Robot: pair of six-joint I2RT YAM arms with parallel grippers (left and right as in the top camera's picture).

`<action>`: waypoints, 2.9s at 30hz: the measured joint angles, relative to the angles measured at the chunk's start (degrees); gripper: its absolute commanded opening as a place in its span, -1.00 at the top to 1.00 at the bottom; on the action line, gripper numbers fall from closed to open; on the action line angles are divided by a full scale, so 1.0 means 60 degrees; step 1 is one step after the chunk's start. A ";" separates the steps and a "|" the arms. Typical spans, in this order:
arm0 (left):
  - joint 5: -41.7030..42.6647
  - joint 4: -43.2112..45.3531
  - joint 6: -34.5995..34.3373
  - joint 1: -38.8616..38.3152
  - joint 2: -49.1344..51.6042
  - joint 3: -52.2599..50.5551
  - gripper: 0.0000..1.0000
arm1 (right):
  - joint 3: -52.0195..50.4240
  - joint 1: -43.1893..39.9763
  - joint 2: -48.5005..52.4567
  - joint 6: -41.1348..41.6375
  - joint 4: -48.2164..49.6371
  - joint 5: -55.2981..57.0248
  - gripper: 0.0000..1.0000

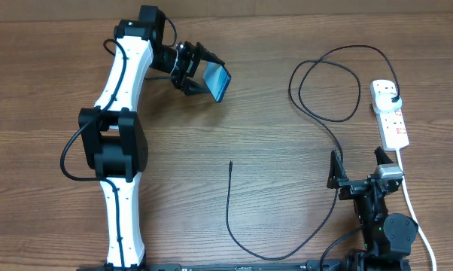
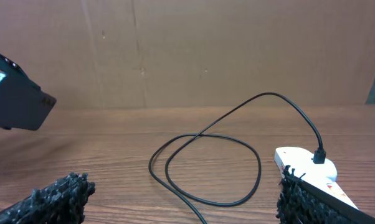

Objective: Plug charger to phone and switch on socket
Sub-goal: 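Lift the phone with the left gripper and carry it rightward, then hold the phone upright in the left gripper above the table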

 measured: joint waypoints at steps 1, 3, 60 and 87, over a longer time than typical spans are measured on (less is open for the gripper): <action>0.0204 -0.0011 -0.0022 0.0000 0.0000 0.0000 0.92 | 0.0000 0.0000 0.0000 0.0000 0.0004 0.0000 -1.00; 0.0714 -0.0058 -0.0029 0.0000 0.0000 0.0000 0.92 | 0.0000 0.0000 0.0000 0.0000 0.0000 0.0000 -1.00; 0.3034 -0.0273 -0.0532 0.0000 0.0000 0.0000 0.92 | 0.0000 0.0000 0.0000 0.0000 0.0004 0.0000 -1.00; 0.2991 -0.0273 -0.0521 0.0000 0.0000 0.0004 0.91 | 0.0000 0.0000 0.0000 -0.0004 0.0004 0.0000 -0.99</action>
